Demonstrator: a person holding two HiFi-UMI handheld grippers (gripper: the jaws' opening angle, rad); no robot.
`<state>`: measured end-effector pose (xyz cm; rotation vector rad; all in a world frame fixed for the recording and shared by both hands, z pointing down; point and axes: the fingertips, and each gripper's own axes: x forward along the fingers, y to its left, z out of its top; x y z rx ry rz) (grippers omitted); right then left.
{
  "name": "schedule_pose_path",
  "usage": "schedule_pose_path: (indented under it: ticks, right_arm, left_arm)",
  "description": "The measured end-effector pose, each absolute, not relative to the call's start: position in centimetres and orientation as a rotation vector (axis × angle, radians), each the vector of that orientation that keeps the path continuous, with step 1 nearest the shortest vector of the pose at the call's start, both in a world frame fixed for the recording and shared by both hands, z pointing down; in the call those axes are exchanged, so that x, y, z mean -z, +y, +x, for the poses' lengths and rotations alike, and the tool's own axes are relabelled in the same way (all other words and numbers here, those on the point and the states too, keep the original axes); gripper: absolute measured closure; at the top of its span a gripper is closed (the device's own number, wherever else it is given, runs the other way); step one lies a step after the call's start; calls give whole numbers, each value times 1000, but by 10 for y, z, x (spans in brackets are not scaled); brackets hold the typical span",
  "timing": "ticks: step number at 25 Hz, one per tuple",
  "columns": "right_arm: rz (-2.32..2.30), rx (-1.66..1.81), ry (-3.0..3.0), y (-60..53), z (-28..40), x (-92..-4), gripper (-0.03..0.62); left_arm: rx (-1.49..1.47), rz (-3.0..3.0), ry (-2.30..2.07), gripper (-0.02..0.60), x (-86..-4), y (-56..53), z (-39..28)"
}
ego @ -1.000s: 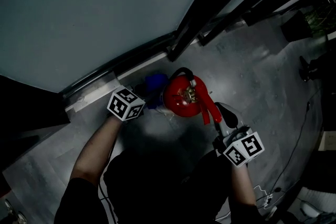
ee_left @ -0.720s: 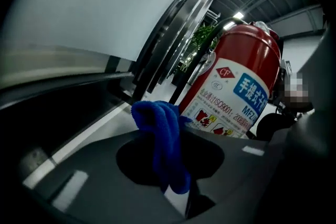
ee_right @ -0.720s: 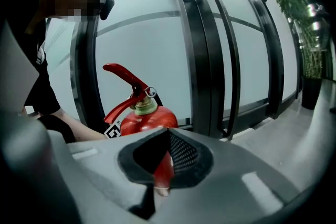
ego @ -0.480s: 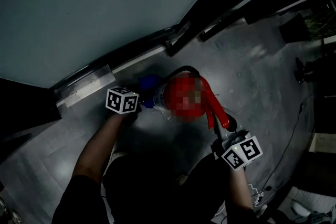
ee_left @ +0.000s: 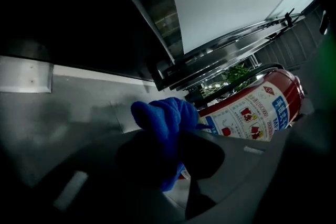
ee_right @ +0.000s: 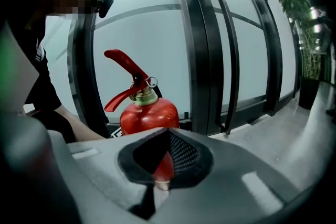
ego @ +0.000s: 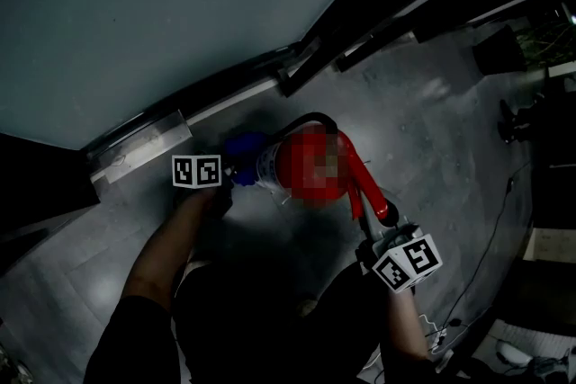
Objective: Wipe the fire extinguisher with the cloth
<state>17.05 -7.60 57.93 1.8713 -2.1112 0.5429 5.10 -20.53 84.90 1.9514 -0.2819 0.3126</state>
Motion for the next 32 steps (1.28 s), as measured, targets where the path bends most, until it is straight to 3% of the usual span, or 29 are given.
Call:
schedule_pose_path:
  ticks: [6, 13, 17, 21, 32]
  right_arm:
    - [1912, -552, -2146, -80, 178, -569, 591]
    - [1922, -568, -2193, -80, 186, -558, 591]
    - [1910, -598, -2224, -83, 189, -555, 591]
    - [1866, -606, -2251, -89, 183, -557, 591]
    - [1778, -596, -2304, -99, 175, -575, 591]
  left_arm:
    - [-222, 2077, -360, 503, -794, -234, 20]
    - [166, 2234, -187, 503, -621, -226, -2]
    - [312, 2125, -64, 503, -565, -196, 5]
    - [406, 1956, -55, 503, -581, -180, 13]
    - [268, 1926, -369, 503, -675, -163, 21]
